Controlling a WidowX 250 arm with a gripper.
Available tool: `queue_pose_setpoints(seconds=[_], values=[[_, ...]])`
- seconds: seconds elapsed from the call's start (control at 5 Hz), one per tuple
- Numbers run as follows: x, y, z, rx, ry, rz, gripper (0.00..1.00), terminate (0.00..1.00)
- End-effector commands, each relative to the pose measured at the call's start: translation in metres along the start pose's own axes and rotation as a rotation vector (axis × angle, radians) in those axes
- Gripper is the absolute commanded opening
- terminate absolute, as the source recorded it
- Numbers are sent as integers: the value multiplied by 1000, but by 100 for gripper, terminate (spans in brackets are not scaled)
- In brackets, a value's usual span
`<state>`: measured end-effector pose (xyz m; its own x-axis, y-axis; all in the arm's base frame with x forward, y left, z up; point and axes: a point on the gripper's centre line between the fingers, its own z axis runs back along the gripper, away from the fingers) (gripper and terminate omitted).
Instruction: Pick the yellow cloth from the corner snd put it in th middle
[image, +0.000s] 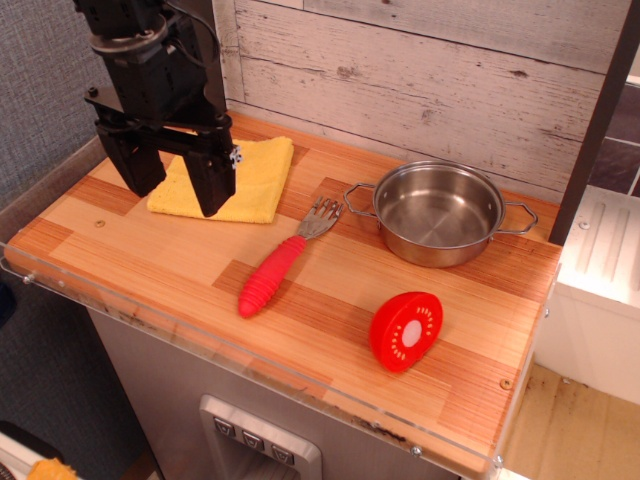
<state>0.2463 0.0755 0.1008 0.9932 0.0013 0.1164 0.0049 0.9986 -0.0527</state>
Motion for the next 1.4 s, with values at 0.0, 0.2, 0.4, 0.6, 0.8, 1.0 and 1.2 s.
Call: queue_pose_setpoints(seconds=[0.0, 0.2, 0.4, 0.6, 0.8, 1.0, 1.2], values=[[0, 0, 0, 0, 0, 0, 100, 0], [32, 18, -8, 36, -4, 31, 100, 0], [63, 37, -20, 55, -11, 59, 100, 0], [91, 54, -30, 59, -23, 88, 100, 0], [106, 63, -42, 92, -19, 92, 100, 0], [104, 76, -60, 75, -8, 116, 100, 0], [101, 81, -76, 35, -25, 140, 100, 0]])
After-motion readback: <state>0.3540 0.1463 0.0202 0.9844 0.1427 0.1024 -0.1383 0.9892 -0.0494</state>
